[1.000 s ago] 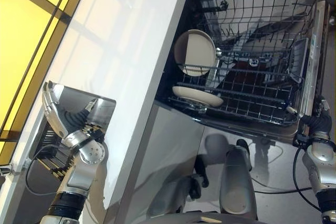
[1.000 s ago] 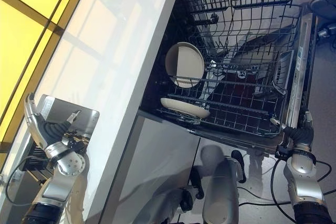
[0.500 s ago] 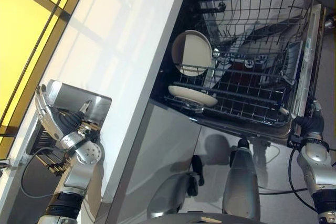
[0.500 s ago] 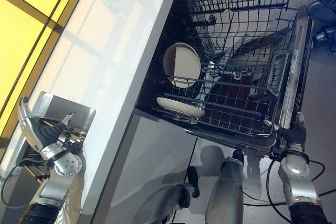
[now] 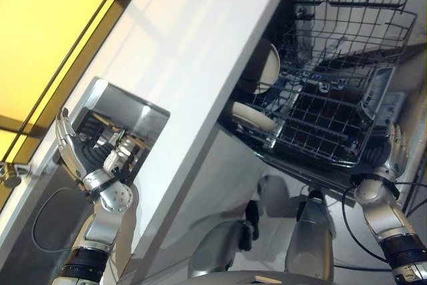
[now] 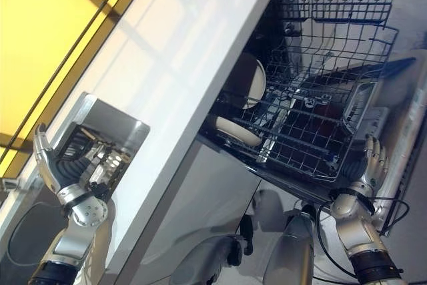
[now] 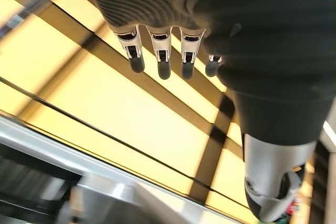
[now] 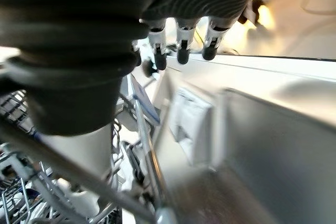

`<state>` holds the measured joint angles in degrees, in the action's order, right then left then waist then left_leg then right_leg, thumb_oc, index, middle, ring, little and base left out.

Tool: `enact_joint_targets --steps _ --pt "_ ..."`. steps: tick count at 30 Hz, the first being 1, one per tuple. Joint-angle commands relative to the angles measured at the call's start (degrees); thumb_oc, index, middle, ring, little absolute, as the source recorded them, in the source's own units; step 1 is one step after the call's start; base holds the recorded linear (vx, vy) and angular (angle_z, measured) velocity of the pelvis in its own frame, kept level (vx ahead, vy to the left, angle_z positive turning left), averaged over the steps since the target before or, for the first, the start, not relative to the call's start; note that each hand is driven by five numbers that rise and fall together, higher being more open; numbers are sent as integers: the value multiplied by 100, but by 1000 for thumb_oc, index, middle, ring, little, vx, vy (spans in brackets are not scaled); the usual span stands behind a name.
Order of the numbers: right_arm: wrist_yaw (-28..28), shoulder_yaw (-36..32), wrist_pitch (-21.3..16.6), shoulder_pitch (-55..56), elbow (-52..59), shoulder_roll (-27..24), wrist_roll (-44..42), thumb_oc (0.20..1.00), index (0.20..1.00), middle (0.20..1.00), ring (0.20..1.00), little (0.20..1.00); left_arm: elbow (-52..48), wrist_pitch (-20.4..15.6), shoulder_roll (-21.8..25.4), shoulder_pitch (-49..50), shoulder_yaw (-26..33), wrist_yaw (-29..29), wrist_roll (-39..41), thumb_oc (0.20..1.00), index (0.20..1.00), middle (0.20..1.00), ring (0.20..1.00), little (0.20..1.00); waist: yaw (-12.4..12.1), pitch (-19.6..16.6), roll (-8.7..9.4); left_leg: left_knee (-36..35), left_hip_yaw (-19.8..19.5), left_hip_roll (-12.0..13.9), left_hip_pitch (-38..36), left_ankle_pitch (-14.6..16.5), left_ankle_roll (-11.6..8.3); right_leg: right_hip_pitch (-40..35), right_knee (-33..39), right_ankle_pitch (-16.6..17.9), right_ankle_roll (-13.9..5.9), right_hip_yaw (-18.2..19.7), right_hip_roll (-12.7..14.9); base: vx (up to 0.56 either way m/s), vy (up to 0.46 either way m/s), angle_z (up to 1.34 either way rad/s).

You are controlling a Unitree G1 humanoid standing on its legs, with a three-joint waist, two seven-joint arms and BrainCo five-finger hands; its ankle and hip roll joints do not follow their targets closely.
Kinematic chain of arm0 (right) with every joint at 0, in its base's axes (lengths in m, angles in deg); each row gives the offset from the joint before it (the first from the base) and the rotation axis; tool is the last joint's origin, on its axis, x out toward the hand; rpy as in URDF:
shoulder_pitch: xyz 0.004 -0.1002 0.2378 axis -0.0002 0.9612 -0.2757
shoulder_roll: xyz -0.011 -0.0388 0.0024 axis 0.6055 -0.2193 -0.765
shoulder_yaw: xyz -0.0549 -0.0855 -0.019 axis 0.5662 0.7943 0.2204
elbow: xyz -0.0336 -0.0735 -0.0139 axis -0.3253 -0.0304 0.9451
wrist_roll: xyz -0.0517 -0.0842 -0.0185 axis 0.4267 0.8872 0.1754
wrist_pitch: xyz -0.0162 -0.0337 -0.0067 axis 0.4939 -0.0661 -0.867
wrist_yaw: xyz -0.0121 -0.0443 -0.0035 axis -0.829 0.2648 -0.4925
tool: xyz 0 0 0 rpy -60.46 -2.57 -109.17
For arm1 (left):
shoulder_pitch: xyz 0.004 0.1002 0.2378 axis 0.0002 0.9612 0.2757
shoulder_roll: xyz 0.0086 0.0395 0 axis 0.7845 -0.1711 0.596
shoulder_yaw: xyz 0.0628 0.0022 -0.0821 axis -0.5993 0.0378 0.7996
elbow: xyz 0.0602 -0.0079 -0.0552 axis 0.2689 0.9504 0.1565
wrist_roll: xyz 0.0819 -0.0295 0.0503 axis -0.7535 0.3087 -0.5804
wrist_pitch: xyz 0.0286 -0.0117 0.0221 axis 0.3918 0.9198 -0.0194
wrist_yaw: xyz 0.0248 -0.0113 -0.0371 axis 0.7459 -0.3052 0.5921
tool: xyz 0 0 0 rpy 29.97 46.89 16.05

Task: Pick up plates and place into dishwasher.

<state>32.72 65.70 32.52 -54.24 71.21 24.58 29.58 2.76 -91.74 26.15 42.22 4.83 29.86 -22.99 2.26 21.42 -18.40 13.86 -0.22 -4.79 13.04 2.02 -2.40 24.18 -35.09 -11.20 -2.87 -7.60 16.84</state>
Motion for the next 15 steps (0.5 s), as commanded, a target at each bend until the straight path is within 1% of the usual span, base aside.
enact_joint_targets --steps 1,4,5,7,9,10,11,13,15 --pt "292 -542 -406 -737 1100 -81 814 1000 1000 1000 1000 1000 -622 -41 300 288 626 -50 -237 1000 1000 1000 1000 1000 -334 5 503 898 269 -373 303 552 283 -680 1655 1103 -322 713 139 39 -53 71" --pt "-106 -552 -831 -729 1418 -77 343 1000 1000 1000 1000 1000 -672 -22 285 318 656 -106 -271 1000 1000 1000 1000 1000 -334 0 511 908 262 -365 288 551 261 -720 1674 1096 -321 719 121 38 -29 45" --pt "-330 -517 -1050 -731 1518 -41 135 1000 1000 1000 1000 1000 -681 -7 265 326 660 -129 -294 1000 1000 1000 1000 1000 -335 -2 509 920 260 -365 289 551 247 -728 1668 1085 -318 724 115 45 -8 11" --pt "-788 -371 -1338 -795 1595 26 -346 1000 1000 1000 1000 1000 -692 34 242 315 642 -145 -317 1000 1000 1000 1000 1000 -352 -14 501 922 243 -370 286 548 238 -730 1654 1064 -308 728 108 29 0 13" --pt "-1437 -113 -1610 -983 1607 182 -1524 1000 1000 1000 1000 1000 -658 58 229 240 611 -169 -343 1000 1000 1000 1000 1000 -394 -6 492 919 213 -380 303 524 222 -729 1643 1046 -294 699 113 7 1 26" --pt "-1598 -59 -1676 -1021 1597 228 -1831 1000 1000 1000 1000 1000 -645 59 228 225 601 -172 -346 1000 1000 1000 1000 1000 -401 -1 488 921 206 -382 305 519 218 -725 1635 1042 -291 692 114 3 9 15" --pt "-1889 113 -1787 -1085 1502 399 -2334 1000 1000 1000 1000 1000 -601 43 231 186 563 -172 -348 1000 1000 1000 1000 1000 -423 12 473 926 194 -390 312 511 206 -717 1611 1030 -281 674 118 1 11 4" --pt "-2380 402 -1914 -1203 1274 603 -2720 1000 1000 1000 1000 1000 -546 23 238 125 512 -169 -347 1000 1000 1000 1000 1000 -464 32 455 940 169 -405 344 502 195 -688 1578 1010 -270 644 129 0 0 0" --pt "-2795 703 -2235 -1446 1023 778 -3718 1000 1000 1000 1000 1000 -480 52 319 -26 393 -105 -292 1000 1000 1000 1000 1000 -514 83 447 979 151 -414 410 491 186 -639 1539 995 -272 590 138 -20 -1 1"
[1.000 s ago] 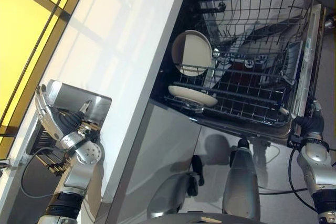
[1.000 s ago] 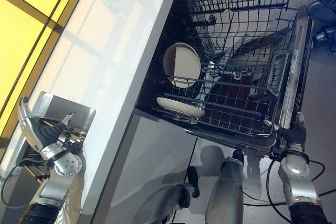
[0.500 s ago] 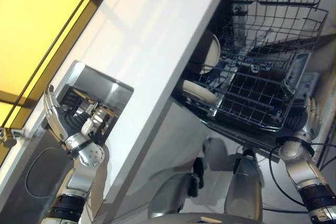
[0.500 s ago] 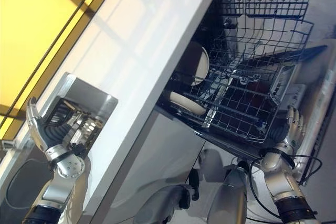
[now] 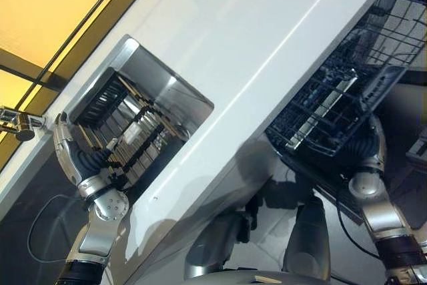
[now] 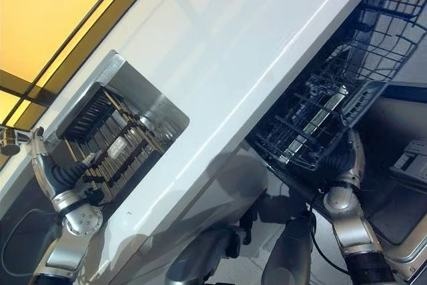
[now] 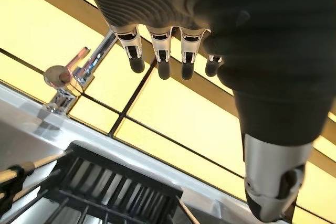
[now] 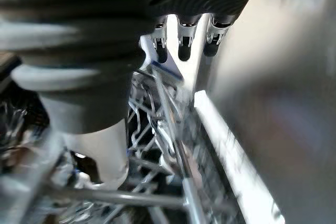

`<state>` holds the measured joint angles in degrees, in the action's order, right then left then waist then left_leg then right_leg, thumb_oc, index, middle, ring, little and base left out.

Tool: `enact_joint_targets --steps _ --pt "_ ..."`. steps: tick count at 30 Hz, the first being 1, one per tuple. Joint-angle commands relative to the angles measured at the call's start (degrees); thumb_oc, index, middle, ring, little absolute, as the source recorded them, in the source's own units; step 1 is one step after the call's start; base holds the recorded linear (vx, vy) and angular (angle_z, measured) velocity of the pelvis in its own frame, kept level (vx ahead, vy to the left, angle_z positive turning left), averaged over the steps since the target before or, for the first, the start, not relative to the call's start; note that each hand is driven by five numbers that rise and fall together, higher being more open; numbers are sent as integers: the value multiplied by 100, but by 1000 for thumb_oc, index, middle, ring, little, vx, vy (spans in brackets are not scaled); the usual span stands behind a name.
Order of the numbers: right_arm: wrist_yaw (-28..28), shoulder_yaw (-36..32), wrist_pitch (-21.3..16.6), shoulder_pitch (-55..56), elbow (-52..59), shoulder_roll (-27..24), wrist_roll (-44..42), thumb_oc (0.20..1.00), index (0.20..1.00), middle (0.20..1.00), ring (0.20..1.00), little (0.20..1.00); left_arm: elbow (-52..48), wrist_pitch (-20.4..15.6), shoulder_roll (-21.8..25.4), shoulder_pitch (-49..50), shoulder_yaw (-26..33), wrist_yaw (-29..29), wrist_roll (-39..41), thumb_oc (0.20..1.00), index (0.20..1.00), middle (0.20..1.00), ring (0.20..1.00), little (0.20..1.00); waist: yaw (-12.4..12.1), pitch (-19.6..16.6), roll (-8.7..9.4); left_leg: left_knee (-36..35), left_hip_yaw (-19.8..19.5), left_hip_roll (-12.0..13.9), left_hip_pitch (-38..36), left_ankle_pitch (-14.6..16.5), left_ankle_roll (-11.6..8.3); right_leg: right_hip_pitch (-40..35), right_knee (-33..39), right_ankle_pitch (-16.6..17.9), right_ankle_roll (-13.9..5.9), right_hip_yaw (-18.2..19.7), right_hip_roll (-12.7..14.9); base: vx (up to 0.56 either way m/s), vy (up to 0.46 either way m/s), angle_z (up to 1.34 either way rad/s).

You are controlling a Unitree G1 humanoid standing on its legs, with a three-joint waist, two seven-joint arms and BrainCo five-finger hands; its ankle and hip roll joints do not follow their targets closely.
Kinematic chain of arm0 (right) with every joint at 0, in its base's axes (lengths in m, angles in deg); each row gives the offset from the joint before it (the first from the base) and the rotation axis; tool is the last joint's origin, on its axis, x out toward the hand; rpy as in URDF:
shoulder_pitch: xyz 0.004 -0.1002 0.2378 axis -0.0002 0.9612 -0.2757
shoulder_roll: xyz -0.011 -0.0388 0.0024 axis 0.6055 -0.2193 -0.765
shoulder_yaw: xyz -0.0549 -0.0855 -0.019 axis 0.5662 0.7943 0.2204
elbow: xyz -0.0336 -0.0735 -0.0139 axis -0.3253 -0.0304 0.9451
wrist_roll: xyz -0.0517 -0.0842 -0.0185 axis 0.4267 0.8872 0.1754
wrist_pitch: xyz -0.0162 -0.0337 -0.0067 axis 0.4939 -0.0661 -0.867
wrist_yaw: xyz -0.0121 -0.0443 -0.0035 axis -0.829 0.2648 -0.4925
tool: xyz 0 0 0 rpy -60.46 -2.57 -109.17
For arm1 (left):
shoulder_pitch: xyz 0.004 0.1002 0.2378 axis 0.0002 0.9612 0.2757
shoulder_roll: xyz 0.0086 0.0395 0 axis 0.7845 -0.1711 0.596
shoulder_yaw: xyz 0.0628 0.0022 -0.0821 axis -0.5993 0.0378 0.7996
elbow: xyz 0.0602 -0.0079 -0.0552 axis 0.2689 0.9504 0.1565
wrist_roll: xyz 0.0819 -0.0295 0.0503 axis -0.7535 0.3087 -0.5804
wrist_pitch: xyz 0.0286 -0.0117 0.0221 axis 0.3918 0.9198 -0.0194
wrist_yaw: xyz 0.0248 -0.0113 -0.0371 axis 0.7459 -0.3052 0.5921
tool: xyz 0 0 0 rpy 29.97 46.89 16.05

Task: Pick up plates and place into dishwasher.

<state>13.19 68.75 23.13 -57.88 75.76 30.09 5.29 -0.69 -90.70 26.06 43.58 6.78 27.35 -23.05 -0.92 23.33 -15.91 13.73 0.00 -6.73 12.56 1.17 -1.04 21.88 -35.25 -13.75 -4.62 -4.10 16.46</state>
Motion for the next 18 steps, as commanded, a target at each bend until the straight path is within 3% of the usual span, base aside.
enact_joint_targets --steps 1,6,18 --pt "-1016 505 -1539 -1158 347 350 -1519 1000 1000 1000 1000 1000 -73 -59 363 -231 139 194 -258 1000 1000 1000 1000 1000 -214 -84 191 1005 128 -224 490 578 42 -378 1540 1240 -95 220 179 -62 8 1" --pt "-1354 1131 -2037 -1853 -343 570 -1767 1000 1000 1000 1000 1000 85 19 524 -634 -203 511 -35 1000 1000 1000 1000 1000 -340 76 107 1053 127 -253 757 574 26 -101 1447 1183 -110 131 213 -120 42 1" --pt "-1077 1589 -2263 -3430 -954 580 -1724 1000 1000 1000 1000 1000 215 -125 886 -1101 -286 769 245 1000 1000 1000 1000 1000 -675 399 49 1038 148 -286 1234 507 80 369 1468 1289 -91 -132 353 -115 -3 6"
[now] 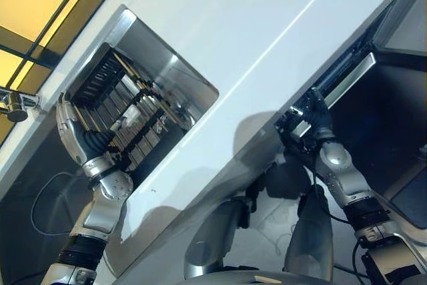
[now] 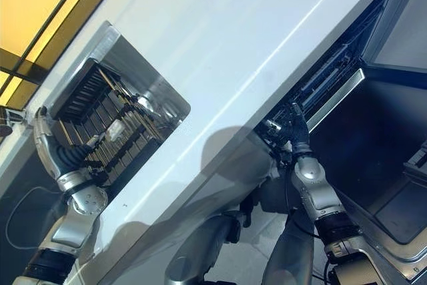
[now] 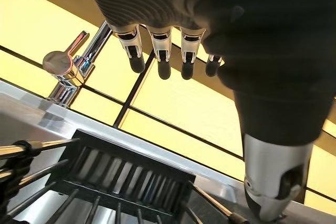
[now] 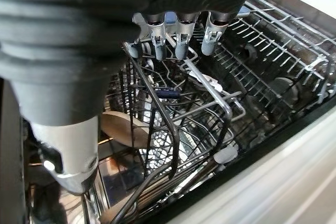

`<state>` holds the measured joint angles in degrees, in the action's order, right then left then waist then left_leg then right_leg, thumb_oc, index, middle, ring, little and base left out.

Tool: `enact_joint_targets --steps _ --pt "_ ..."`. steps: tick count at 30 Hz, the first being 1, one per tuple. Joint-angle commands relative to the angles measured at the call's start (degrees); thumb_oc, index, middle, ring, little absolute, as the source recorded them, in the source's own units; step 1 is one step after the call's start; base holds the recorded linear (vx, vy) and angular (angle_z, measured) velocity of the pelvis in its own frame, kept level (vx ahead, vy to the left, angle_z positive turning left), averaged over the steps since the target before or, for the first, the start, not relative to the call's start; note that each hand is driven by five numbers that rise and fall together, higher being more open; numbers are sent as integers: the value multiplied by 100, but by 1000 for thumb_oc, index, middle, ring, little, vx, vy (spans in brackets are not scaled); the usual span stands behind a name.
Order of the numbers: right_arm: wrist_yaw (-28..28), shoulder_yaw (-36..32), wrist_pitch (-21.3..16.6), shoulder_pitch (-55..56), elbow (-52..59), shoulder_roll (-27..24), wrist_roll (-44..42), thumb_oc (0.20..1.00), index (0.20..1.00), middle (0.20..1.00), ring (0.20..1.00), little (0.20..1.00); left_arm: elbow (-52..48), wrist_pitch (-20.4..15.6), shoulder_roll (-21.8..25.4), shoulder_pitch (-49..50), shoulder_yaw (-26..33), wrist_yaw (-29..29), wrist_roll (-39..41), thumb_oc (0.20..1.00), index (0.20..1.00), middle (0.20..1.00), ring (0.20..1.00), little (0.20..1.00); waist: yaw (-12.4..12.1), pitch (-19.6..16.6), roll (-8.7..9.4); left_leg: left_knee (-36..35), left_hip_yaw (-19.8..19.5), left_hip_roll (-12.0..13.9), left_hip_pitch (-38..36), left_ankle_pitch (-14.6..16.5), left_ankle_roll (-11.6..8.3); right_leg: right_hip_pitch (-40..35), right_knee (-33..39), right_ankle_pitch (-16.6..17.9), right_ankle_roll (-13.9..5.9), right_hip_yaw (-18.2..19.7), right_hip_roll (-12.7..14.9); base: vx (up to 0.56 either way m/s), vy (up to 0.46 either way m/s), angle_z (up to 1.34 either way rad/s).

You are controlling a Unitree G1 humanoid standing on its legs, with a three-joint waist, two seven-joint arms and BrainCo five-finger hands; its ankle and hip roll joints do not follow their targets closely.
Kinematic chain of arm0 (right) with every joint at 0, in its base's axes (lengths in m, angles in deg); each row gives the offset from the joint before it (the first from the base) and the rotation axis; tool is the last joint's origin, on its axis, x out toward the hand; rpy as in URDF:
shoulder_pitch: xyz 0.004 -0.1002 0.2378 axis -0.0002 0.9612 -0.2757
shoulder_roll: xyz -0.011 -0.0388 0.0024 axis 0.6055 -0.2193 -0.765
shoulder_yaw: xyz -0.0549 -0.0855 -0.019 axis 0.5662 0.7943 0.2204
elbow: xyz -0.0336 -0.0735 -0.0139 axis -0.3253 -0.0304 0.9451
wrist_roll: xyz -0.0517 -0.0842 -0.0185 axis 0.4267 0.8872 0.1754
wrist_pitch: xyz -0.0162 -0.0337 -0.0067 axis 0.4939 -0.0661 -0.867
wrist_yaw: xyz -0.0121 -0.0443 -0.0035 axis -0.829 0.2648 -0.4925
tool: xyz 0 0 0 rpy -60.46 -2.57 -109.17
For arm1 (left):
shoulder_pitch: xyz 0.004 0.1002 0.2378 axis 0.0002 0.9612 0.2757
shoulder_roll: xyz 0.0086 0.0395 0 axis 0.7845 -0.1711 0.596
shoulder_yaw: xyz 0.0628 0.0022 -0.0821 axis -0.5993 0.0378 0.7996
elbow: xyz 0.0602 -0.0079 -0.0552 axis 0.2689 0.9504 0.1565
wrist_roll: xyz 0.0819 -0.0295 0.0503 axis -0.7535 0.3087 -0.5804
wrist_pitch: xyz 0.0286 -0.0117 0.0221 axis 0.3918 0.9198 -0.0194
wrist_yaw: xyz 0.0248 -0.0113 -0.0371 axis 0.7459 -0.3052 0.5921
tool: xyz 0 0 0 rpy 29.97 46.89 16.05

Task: Pick up plates and place into dishwasher.

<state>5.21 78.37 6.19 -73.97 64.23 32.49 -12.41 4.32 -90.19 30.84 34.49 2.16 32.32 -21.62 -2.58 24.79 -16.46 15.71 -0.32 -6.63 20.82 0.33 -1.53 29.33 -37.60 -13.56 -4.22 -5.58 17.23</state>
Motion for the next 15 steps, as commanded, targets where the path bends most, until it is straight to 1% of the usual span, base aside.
enact_joint_targets --steps 1,7,10,13,15 --pt "-244 632 -564 -1881 154 337 68 1000 1000 1000 1000 1000 -282 -192 415 -205 177 268 108 1000 1000 1000 1000 1000 -519 259 99 821 182 -296 405 582 135 -374 1708 1275 -125 9 277 -61 3 0" --pt "-13 583 -572 -1899 90 276 116 1000 1000 1000 1000 1000 -338 -228 409 -238 180 242 88 1000 1000 1000 1000 1000 -494 265 109 706 194 -293 315 557 177 -416 1749 1303 -92 14 270 -53 -3 1" --pt "208 481 -570 -1814 78 215 214 1000 1000 1000 1000 1000 -340 -242 422 -276 166 247 75 1000 1000 1000 1000 1000 -440 247 138 664 215 -281 254 563 192 -480 1820 1339 -83 32 270 -56 -23 1" --pt "583 369 -410 -1685 128 136 463 1000 1000 1000 1000 1000 -345 -190 436 -324 144 259 89 1000 1000 1000 1000 1000 -351 204 173 604 236 -257 173 570 212 -529 1865 1351 -80 90 228 -54 -34 4" --pt "875 294 -211 -1516 239 93 811 1000 1000 1000 1000 1000 -306 -187 418 -338 135 301 65 1000 1000 1000 1000 1000 -264 179 210 555 247 -237 98 573 218 -586 1915 1362 -78 146 188 -48 -36 4"
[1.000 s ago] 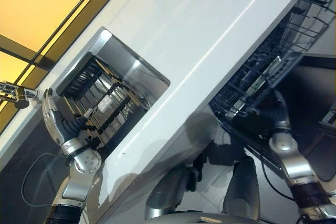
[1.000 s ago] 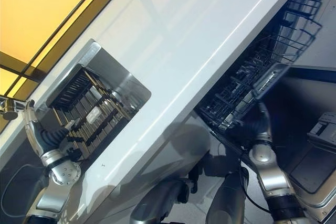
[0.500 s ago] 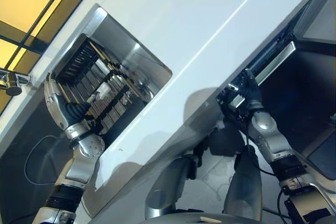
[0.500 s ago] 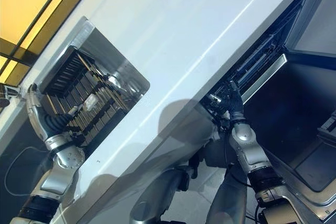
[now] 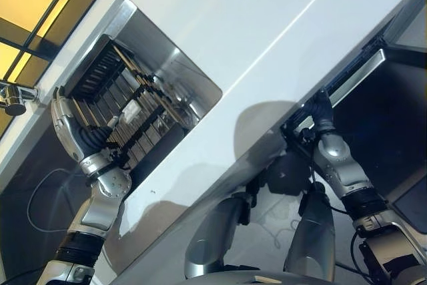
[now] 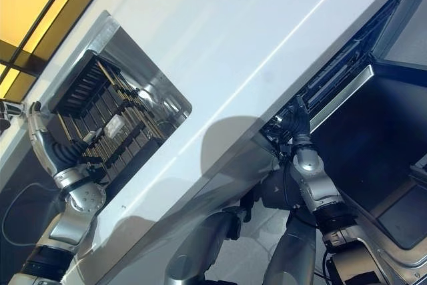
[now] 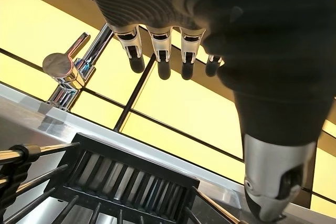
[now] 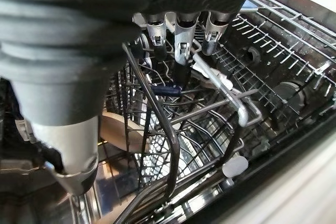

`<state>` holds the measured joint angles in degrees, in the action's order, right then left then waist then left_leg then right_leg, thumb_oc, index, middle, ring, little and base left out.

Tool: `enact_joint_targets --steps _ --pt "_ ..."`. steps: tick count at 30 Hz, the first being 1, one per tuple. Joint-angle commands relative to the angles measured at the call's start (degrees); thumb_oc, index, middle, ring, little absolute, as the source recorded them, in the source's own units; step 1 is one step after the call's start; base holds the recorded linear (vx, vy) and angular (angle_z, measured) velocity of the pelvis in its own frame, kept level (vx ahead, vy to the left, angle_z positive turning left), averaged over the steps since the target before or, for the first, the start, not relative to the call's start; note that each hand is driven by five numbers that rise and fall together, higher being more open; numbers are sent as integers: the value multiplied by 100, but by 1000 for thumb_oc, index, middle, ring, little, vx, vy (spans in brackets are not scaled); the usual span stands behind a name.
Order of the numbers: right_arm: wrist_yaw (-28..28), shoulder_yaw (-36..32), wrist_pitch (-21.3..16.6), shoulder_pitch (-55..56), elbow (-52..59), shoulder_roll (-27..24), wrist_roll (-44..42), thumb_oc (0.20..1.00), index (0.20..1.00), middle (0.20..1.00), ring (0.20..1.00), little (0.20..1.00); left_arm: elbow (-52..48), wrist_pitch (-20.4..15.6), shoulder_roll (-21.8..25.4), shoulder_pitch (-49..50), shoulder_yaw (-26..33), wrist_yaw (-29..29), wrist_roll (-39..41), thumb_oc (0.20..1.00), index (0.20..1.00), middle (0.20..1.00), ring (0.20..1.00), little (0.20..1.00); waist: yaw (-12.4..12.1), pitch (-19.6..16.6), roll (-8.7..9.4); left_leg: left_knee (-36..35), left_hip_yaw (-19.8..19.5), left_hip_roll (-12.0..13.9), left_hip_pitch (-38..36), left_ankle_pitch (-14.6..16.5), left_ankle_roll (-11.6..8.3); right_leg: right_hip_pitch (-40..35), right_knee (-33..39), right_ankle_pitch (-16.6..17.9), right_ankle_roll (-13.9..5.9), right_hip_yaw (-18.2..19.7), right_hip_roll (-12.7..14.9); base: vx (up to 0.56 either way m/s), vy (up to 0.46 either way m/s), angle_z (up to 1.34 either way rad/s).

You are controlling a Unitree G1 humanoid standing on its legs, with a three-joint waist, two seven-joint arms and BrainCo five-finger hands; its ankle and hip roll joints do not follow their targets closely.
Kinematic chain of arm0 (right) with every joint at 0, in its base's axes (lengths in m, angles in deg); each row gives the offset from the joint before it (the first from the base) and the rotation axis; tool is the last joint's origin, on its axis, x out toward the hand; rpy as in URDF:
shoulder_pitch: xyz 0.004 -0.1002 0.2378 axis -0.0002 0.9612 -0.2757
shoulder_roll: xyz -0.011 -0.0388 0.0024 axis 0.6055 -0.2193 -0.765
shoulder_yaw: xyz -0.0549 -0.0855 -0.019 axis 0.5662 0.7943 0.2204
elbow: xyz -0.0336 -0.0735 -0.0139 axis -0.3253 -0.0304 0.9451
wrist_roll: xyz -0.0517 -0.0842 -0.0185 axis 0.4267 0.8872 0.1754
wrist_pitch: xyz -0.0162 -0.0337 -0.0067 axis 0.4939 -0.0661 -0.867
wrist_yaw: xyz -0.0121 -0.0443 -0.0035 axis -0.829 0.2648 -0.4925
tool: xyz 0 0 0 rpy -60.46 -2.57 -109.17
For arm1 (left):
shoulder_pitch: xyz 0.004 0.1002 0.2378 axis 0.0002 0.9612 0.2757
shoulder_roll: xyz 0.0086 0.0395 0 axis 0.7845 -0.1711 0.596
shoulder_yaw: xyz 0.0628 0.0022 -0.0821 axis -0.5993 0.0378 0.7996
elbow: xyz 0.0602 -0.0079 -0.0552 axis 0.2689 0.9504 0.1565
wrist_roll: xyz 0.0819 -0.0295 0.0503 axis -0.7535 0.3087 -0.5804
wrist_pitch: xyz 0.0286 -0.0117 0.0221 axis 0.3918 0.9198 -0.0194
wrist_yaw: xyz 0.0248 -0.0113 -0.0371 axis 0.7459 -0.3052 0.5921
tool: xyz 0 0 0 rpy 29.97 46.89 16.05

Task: Pick up plates and place into dishwasher.

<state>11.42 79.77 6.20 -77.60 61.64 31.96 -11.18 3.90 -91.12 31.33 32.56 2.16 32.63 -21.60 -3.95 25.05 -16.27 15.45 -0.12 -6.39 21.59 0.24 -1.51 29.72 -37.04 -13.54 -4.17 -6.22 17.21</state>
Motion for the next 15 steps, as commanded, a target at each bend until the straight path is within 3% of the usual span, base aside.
enact_joint_targets --steps 1,6,15 --pt "377 118 -120 -1037 591 126 825 1000 1000 1000 1000 1000 -269 -66 347 -147 135 286 36 1000 1000 1000 1000 1000 -79 138 218 558 231 -251 -27 588 222 -663 1890 1368 -81 243 169 -44 -48 5" --pt "722 -297 186 -301 977 -117 1405 1000 1000 1000 1000 1000 -352 -49 322 -25 271 263 -98 1000 1000 1000 1000 1000 146 2 411 453 264 -180 -305 649 263 -929 2095 1437 -88 361 88 -27 -75 -5" --pt "631 -1273 314 1415 1632 -353 1829 1000 1000 1000 1000 1000 -497 -75 185 461 677 -114 -489 1000 1000 1000 1000 1000 542 -595 839 389 449 31 -900 807 314 -1553 2424 1506 -135 569 -139 58 -104 -21"
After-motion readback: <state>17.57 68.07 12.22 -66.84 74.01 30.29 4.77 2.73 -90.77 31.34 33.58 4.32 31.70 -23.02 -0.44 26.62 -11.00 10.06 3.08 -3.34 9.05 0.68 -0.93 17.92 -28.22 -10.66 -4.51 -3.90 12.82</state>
